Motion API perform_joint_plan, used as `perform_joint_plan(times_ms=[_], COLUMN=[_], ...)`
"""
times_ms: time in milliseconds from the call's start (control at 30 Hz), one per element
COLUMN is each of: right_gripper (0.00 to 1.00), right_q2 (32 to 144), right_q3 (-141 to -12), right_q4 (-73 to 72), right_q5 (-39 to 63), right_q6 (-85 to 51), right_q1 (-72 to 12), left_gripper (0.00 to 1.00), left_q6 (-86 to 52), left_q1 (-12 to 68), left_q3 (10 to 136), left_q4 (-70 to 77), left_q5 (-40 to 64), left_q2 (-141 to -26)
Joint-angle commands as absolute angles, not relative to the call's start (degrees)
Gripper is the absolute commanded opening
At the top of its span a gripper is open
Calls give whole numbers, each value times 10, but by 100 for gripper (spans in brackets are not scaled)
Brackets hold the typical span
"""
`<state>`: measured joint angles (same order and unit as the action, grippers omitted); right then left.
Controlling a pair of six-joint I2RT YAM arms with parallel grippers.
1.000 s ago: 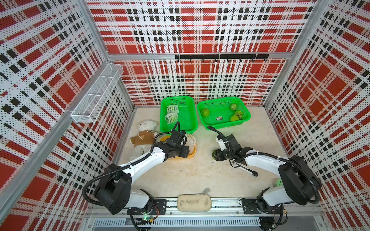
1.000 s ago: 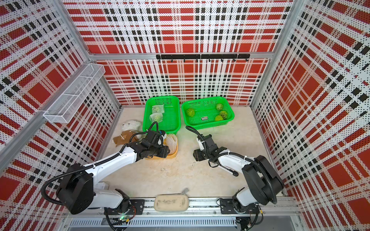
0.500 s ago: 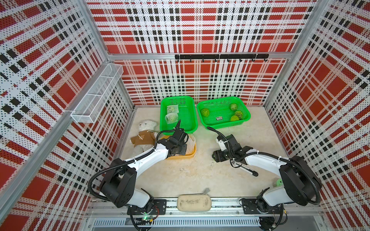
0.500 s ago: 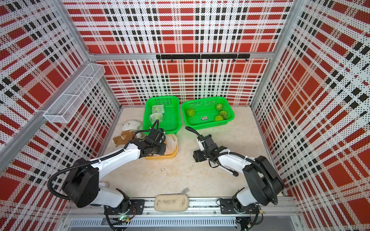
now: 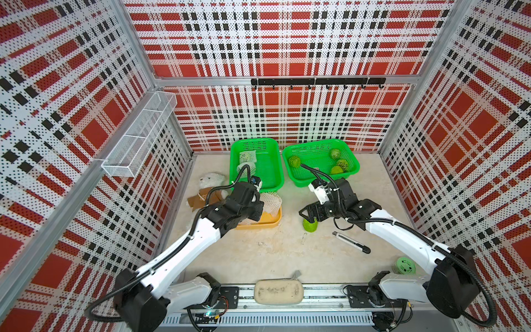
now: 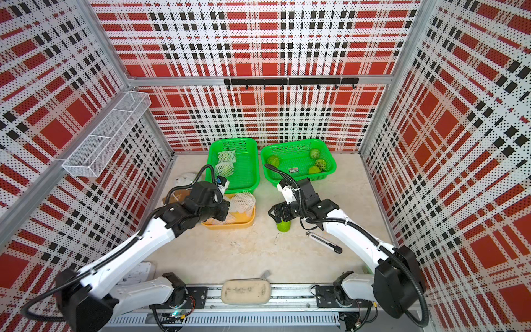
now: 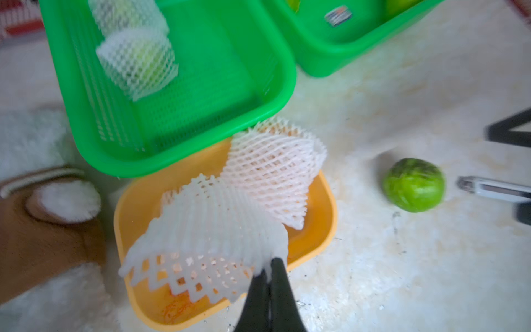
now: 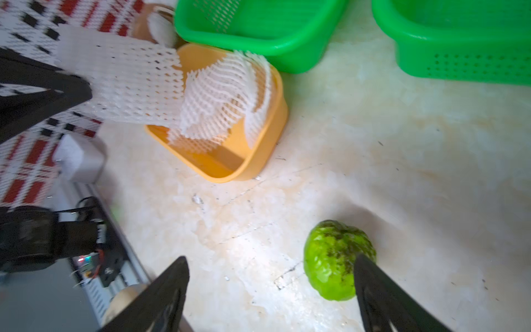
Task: Sleeve custard apples in foam nets
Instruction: Pick up the foam net from the storage box, then open the foam net.
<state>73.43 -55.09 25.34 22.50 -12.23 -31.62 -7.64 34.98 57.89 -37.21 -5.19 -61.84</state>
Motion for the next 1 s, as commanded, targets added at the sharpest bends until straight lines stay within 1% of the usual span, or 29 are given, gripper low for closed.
perform_joint_plan(times_ms=[0, 67, 200, 300, 333, 400, 533, 600, 633, 733, 833, 967], right_gripper=[91, 92, 92, 88, 85, 74, 46, 35, 31, 23, 19, 17], right_q2=[709, 702, 700, 699, 698, 691, 686, 688, 689, 689, 679, 661], right_q3=[-573, -574, -576, -572, -569, -555, -514, -495, -488, -468, -457, -453], right_q4=[216, 195, 144, 107, 95, 50, -88, -160, -192, -257, -274, -261], right_q5=[345, 375, 434, 467, 476, 496, 552, 575, 585, 604, 610, 610], right_q6=[-130, -145, -180, -204, -211, -233, -330, -379, -399, -438, -446, -438], right_q1=[-308, -302, -293, -292, -293, -292, -278, -272, -271, -269, -269, -269], left_gripper=[0, 0, 0, 0, 0, 0, 0, 0, 0, 0, 0, 0], left_q6=[-4, 12, 55, 65, 61, 38, 25, 23, 24, 15, -8, -21], left_q1=[357, 358, 361, 361, 361, 360, 356, 353, 353, 349, 341, 328], left_q3=[590, 597, 603, 583, 573, 550, 521, 517, 514, 493, 475, 465], left_q4=[-396, -400, -392, -340, -314, -253, -175, -160, -154, -112, -71, -57], left_q5=[6, 21, 83, 134, 152, 189, 308, 344, 356, 378, 396, 406], left_q2=[-561, -535, -493, -461, -450, -434, -431, -439, -442, -437, -425, -421])
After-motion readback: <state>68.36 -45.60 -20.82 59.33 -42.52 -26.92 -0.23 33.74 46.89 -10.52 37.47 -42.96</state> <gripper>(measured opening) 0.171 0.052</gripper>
